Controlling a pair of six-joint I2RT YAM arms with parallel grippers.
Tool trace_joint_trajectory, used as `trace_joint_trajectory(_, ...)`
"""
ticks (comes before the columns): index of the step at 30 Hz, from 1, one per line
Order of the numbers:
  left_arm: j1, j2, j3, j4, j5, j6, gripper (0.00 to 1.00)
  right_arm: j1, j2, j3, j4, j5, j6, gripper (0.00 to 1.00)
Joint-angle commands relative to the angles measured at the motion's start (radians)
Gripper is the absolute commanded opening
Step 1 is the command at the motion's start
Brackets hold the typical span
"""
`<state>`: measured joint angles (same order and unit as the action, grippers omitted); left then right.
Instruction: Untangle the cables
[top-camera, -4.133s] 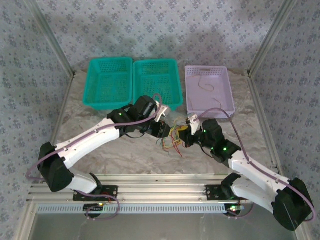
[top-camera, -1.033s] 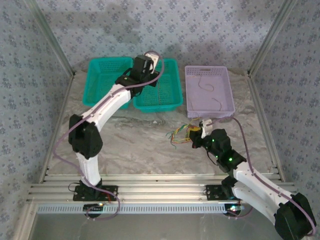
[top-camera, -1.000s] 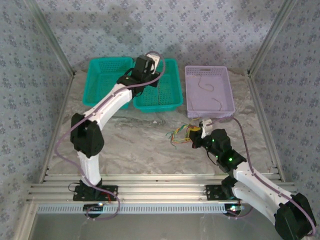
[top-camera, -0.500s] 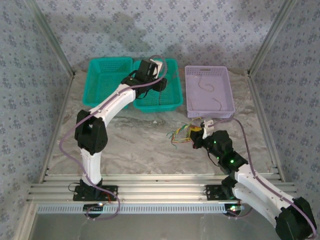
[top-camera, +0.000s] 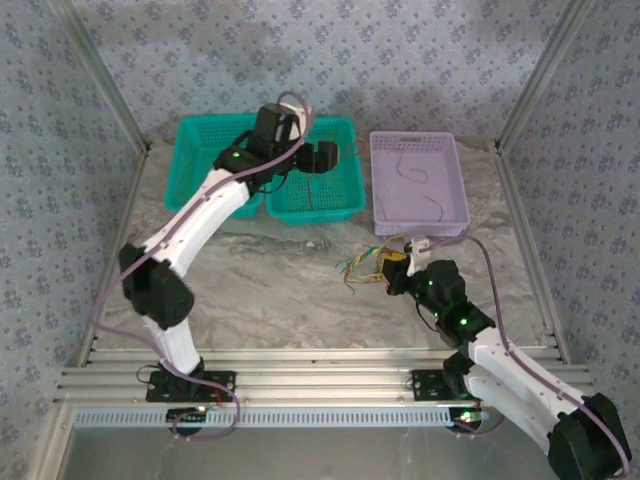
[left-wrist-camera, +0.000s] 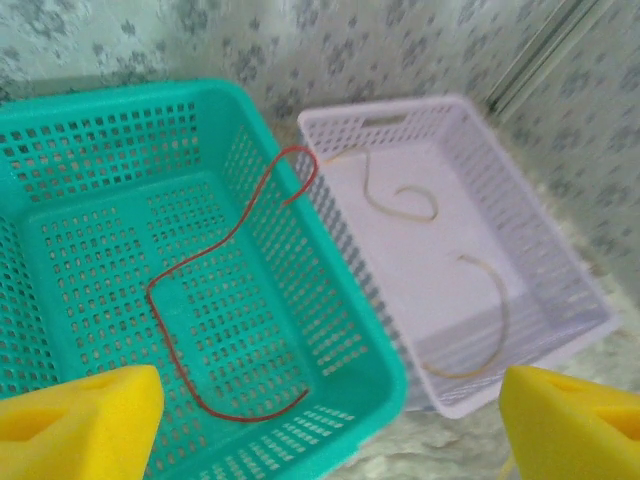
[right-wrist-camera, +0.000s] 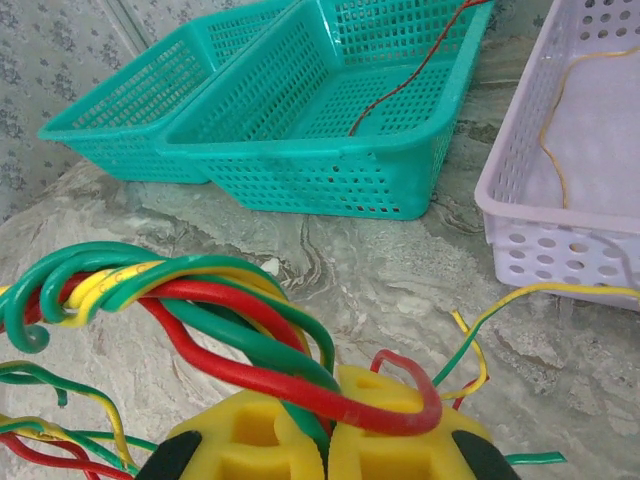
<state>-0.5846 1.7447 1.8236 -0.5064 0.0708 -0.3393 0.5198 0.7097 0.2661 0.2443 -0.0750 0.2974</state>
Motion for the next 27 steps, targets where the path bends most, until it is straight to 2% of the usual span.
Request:
trace_joint_trajectory(1, -0.010, -0.123, -0.115, 0.047, 0.050, -0.117, 0.87, -0.012, -0.003, 0.001, 0.043, 0.026, 0.028, 0.00)
trace_joint_trajectory(8, -0.039, -0.233, -0.314, 0.097, 0.115, -0.209, 0.86, -0.045, 0.000, 0.003, 0.023, 0.057, 0.057, 0.00)
trace_joint_trajectory(10, -0.071, -0.263, -0.382, 0.111, 0.129, -0.218, 0.85, -0.050, -0.011, 0.007, 0.016, 0.064, 0.066, 0.00)
trace_joint_trajectory(14, -0.140, -0.342, -0.540, 0.243, 0.219, -0.237, 0.85, -0.061, -0.022, 0.032, -0.020, 0.084, 0.110, 0.00)
trace_joint_trajectory(18, -0.209, -0.406, -0.678, 0.344, 0.295, -0.204, 0.85, -0.061, -0.020, 0.094, -0.069, 0.074, 0.174, 0.00)
trace_joint_trajectory(24, -0.251, -0.473, -0.845, 0.464, 0.404, -0.202, 0.83, -0.061, 0.029, 0.170, -0.137, 0.074, 0.203, 0.00)
trace_joint_trajectory(27, -0.278, -0.477, -0.872, 0.453, 0.405, -0.170, 0.81, -0.061, 0.056, 0.196, -0.160, 0.051, 0.227, 0.00)
